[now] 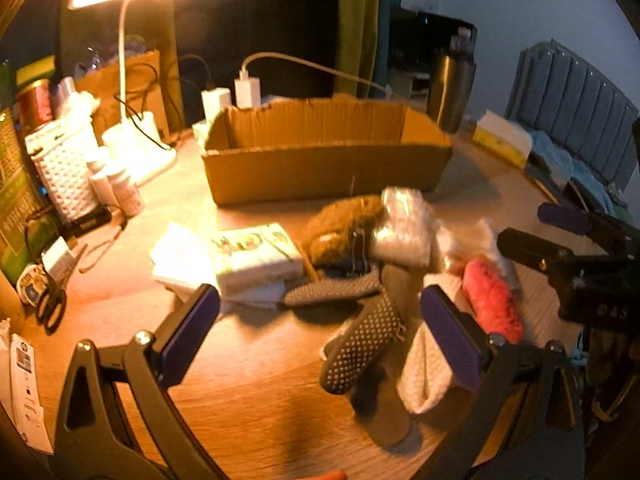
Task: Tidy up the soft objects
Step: 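Move the right tool to the pink plush while the left tool reaches the grey dotted sock, then close the right tool on the pink plush while the left tool grasps the grey sock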
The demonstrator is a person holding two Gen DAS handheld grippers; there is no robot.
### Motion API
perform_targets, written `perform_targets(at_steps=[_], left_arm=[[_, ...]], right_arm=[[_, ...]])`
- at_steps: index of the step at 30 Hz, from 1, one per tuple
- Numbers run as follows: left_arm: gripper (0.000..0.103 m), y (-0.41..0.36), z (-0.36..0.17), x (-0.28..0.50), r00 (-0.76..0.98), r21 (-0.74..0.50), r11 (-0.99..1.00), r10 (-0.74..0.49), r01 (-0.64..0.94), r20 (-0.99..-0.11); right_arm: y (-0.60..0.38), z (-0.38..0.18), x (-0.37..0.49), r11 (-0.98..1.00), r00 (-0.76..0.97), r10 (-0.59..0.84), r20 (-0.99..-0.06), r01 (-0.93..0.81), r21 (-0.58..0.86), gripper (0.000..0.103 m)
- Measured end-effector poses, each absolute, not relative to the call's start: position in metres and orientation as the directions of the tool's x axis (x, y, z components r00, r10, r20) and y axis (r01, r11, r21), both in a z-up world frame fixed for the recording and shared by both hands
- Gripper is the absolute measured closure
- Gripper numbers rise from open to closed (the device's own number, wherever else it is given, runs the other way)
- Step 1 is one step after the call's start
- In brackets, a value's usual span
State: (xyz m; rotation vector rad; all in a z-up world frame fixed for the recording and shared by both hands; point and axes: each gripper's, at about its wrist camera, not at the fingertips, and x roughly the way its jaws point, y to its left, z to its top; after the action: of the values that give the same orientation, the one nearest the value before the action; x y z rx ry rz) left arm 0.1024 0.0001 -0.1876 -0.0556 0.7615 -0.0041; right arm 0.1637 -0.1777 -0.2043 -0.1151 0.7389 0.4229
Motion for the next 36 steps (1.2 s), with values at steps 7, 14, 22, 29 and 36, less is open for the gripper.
perform_targets(at_steps=[7, 14, 22, 29, 36], left_arm=[[0.019, -0.015, -0.208, 0.115, 0.670, -0.021, 1.000, -0.028, 0.019, -0.742], [0.038, -0.025, -0.224, 0.126, 0.606, -0.043, 0.998, -0.064, 0.049, -0.793], [0.070, -0.040, -0.219, 0.124, 0.595, -0.054, 0.992, -0.111, 0.112, -0.796], [0.079, -0.039, -0.206, 0.116, 0.621, -0.066, 0.991, -0.123, 0.114, -0.774], [0.084, -0.033, -0.178, 0.104, 0.680, -0.060, 0.991, -0.124, 0.117, -0.722]], right_arm=[[-0.179, -0.220, 0.157, 0.871, 0.579, 0.428, -0.694, -0.469, 0.146, 0.017], [-0.180, -0.230, 0.155, 0.850, 0.530, 0.462, -0.712, -0.494, 0.184, 0.020], [-0.182, -0.233, 0.155, 0.808, 0.477, 0.523, -0.706, -0.541, 0.233, 0.061], [-0.184, -0.218, 0.146, 0.798, 0.509, 0.537, -0.673, -0.565, 0.209, 0.070], [-0.191, -0.195, 0.141, 0.807, 0.559, 0.533, -0.636, -0.561, 0.184, 0.070]])
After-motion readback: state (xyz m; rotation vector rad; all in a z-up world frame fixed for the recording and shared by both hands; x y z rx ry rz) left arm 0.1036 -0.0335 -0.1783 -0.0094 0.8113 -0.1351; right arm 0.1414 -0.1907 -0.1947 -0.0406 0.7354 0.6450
